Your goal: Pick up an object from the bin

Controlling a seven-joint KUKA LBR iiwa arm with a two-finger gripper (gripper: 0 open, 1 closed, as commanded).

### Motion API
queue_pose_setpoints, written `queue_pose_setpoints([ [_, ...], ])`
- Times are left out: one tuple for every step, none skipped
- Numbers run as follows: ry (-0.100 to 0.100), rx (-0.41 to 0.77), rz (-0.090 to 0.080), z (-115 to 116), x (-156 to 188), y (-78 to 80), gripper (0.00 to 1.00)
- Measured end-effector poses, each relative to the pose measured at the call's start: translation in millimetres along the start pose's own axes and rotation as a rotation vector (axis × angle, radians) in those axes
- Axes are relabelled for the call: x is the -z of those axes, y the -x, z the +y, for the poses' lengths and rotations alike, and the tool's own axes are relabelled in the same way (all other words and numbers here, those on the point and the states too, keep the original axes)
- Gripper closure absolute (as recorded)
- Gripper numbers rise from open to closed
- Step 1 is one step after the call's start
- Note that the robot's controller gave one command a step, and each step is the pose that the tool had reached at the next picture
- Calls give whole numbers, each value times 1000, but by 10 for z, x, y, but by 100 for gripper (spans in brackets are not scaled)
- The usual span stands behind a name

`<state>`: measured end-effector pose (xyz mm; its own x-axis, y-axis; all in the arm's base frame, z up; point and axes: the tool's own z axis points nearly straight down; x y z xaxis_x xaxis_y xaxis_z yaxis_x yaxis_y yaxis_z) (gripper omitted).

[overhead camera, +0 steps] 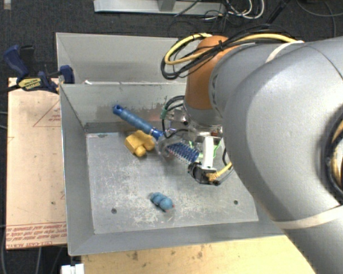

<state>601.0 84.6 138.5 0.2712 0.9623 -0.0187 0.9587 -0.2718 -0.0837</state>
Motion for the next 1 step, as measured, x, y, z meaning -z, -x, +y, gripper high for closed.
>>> queue_pose_setpoints([
  [81, 9, 18, -242, 624, 177, 100],
])
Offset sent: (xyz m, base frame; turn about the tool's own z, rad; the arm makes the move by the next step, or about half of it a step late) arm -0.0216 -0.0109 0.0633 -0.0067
